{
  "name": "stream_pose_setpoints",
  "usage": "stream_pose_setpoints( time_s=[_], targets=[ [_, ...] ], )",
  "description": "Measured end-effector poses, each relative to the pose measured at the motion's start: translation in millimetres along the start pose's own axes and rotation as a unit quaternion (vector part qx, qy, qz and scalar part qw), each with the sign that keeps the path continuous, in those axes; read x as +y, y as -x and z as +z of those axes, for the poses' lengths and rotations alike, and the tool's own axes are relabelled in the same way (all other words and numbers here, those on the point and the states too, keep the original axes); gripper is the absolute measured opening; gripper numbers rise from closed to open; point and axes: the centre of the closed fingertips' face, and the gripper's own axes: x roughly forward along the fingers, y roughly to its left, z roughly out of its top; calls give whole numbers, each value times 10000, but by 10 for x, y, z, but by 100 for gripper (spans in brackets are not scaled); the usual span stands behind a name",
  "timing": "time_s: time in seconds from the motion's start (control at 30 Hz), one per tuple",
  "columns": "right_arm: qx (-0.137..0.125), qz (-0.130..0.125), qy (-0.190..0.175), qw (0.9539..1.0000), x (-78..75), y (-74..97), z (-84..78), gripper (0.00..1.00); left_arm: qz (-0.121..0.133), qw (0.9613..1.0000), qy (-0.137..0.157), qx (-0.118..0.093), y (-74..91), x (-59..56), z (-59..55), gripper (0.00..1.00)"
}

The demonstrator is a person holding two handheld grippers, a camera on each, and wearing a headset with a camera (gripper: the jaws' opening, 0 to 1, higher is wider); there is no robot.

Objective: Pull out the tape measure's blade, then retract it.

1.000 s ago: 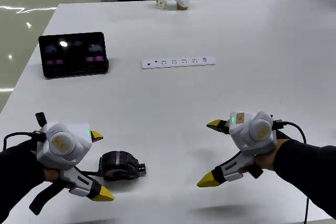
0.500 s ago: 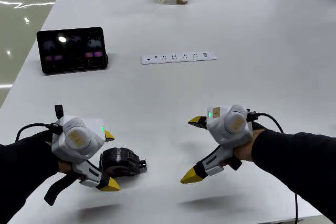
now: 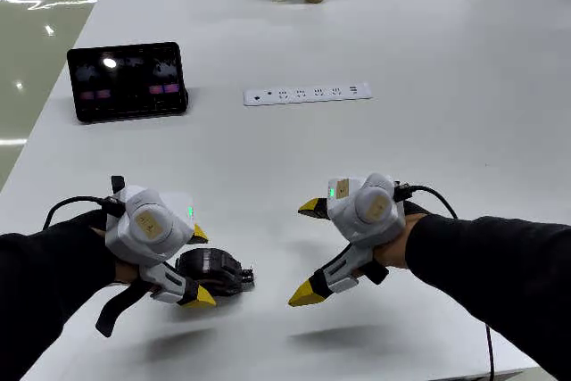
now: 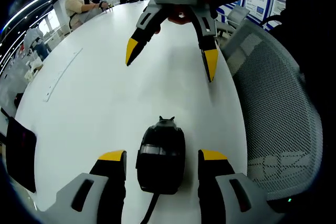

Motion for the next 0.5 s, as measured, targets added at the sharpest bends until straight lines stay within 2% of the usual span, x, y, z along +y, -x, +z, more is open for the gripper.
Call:
stream_pose_setpoints(
  time_s=[0.17, 0.2, 0.23, 0.5],
  targets=[
    [-25, 25, -30, 10000, 14, -93, 41, 81, 20, 10000, -7, 40, -33, 14, 16, 42],
    [-19, 41, -14, 10000, 25, -105, 46, 80, 14, 10000, -18, 49, -45, 10, 18, 39],
    [-4, 79, 33, 10000, 46, -131, 49, 79, 54, 9999, -87, 101, -61, 20, 8, 31],
    [112, 206, 149, 9996, 123, -253, 45, 63, 117, 9998, -133, 8, -67, 18, 0, 30]
  ],
)
